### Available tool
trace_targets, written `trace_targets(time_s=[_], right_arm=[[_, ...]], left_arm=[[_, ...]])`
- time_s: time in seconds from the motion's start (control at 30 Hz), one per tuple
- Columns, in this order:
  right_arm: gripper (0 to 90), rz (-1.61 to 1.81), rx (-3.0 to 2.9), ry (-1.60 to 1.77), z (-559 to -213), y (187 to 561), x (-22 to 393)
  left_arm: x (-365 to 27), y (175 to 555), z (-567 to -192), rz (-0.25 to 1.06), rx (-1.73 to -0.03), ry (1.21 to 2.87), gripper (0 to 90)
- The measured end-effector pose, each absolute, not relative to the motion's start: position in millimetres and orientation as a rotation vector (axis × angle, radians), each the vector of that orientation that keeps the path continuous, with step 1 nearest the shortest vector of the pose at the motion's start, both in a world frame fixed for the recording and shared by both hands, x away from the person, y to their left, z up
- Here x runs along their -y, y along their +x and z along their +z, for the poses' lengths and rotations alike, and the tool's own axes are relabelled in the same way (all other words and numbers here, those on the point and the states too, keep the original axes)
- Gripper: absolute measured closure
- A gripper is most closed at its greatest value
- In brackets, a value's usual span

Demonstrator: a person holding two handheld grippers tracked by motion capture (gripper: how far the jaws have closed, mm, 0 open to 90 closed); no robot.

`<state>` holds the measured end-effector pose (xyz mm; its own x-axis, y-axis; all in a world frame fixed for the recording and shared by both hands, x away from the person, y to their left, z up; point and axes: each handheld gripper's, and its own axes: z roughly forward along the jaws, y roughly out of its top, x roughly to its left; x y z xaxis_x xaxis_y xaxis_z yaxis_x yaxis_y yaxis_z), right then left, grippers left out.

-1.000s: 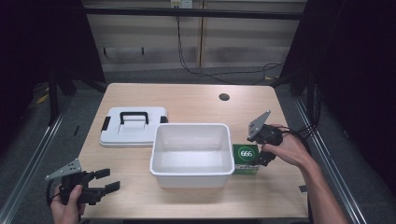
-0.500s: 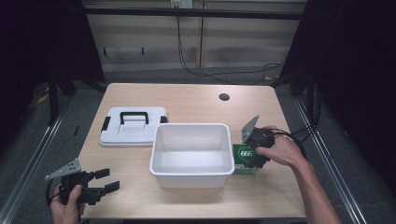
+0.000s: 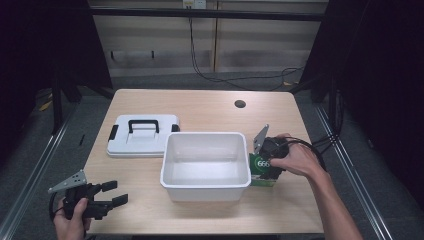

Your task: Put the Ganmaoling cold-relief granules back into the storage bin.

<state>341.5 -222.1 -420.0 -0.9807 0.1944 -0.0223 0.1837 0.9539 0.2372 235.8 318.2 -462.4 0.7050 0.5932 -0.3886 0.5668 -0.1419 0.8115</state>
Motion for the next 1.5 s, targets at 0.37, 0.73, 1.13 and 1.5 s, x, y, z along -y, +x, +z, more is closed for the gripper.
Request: trace_targets(time_s=[0.37, 0.73, 1.13, 1.5], right_arm=[[13.3, 0.315, -3.099, 0.368, -426.6, 345.2, 218.8], [15.7, 0.282, -3.121, 0.381, -424.5, 345.9, 223.7], [15.9, 0.199, -3.131, 0.378, -408.7, 340.2, 230.1], [15.9, 0.165, -3.136, 0.384, -397.8, 337.8, 235.2]], left_arm=[[-317.8, 235.9, -462.7, 0.028, -0.921, 1.801, 18.2], [-318.4, 236.1, -462.8, 0.026, -0.922, 1.798, 18.2], [-318.3, 236.2, -462.6, 0.028, -0.922, 1.798, 18.2], [-318.1, 237.2, -462.7, 0.030, -0.924, 1.796, 18.2]])
